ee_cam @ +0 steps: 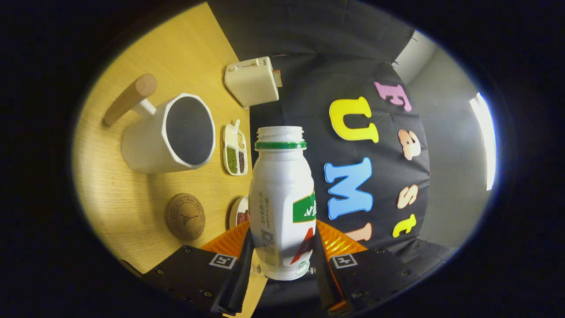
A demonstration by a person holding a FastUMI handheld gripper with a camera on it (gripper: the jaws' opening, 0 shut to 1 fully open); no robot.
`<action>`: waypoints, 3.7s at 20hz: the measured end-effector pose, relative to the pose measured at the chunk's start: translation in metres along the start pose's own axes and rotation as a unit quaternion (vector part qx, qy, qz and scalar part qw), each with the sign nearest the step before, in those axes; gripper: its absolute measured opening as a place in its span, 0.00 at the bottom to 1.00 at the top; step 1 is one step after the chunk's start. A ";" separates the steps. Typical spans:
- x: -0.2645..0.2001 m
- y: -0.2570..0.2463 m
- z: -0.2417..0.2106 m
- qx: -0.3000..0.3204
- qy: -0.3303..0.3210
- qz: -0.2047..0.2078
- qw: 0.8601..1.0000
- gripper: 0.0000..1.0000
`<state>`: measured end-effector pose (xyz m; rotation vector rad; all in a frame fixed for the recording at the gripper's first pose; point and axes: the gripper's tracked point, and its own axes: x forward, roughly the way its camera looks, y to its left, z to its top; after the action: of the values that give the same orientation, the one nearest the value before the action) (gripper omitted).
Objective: Take the bottle from table, then pour the juice into the cup, finally place the bottle on the coaster
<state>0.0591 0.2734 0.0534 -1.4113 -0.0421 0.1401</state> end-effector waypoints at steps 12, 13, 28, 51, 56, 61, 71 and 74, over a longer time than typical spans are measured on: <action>-0.006 0.022 -0.009 0.252 0.001 0.075 0.965 0.64; -0.007 0.021 -0.009 0.279 -0.003 0.080 0.957 0.64; -0.027 0.007 -0.049 0.481 -0.017 0.075 0.873 0.64; -0.008 0.026 -0.043 0.633 -0.043 0.121 0.764 0.64; 0.007 0.033 -0.037 0.640 -0.044 0.123 0.758 0.64; 0.021 0.042 -0.036 0.647 -0.042 0.124 0.751 0.64; 0.037 0.060 -0.021 0.672 -0.045 0.141 0.725 0.64; 0.042 0.066 -0.017 0.671 -0.043 0.144 0.726 0.64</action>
<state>0.0981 0.2721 -0.0167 0.0773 0.1806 0.3964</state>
